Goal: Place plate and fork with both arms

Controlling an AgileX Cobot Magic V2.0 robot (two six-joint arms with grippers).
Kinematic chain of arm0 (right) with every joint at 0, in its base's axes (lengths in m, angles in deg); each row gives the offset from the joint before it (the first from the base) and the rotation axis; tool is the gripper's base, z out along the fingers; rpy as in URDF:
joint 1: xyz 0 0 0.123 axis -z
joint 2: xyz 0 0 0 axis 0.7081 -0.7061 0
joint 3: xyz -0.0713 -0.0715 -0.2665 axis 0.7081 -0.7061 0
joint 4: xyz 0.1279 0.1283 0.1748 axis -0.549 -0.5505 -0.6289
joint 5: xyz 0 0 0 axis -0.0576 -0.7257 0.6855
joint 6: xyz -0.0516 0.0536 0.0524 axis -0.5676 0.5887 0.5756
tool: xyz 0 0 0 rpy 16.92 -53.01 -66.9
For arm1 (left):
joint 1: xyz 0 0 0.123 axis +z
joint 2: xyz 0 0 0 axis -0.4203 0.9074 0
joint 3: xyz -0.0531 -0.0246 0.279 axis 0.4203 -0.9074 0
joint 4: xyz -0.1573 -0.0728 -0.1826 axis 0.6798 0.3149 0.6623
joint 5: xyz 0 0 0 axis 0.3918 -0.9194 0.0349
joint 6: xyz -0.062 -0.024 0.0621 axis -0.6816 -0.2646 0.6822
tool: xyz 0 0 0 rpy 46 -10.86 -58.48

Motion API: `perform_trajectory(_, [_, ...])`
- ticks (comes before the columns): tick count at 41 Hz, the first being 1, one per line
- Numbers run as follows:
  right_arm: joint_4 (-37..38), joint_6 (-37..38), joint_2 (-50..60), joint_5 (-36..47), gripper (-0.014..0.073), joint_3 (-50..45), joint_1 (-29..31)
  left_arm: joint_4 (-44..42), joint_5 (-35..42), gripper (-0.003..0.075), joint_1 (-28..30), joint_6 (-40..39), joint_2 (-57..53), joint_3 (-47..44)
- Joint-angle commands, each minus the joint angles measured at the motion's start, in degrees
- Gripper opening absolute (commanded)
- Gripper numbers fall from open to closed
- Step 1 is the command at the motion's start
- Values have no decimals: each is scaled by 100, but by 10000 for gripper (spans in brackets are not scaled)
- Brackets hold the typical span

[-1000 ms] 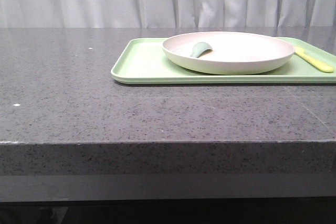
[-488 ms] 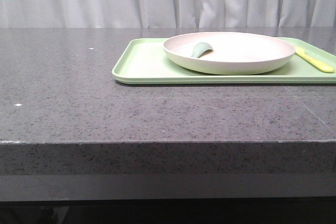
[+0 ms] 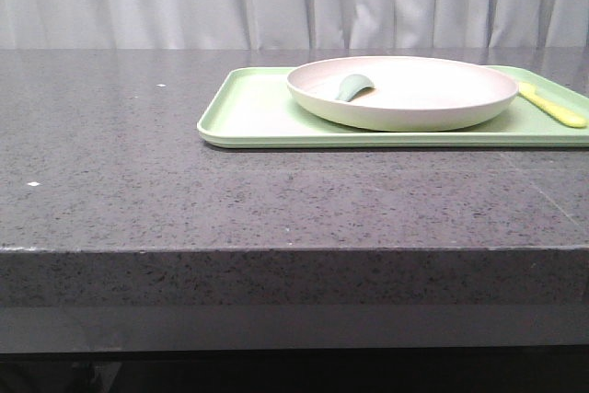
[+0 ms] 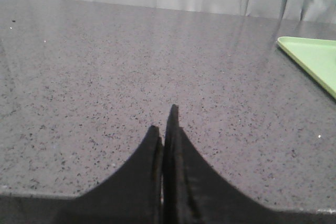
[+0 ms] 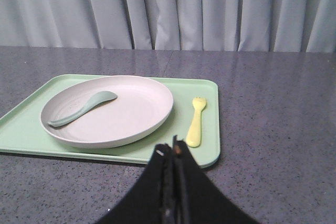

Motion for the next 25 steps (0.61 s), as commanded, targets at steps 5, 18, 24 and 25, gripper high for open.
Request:
perform_trajectory(5, [68, -39, -63, 505, -119, 127, 12, 19, 893, -18, 10, -50, -124, -215])
perform_trajectory(18, [68, -39, -63, 505, -119, 127, 12, 19, 909, -18, 10, -50, -124, -228])
perform_trajectory(24, [68, -39, -63, 505, -119, 127, 12, 19, 909, -18, 10, -50, -124, -228])
perform_trajectory(25, [68, -39, -63, 505, -119, 127, 12, 19, 909, -18, 10, -50, -124, -228])
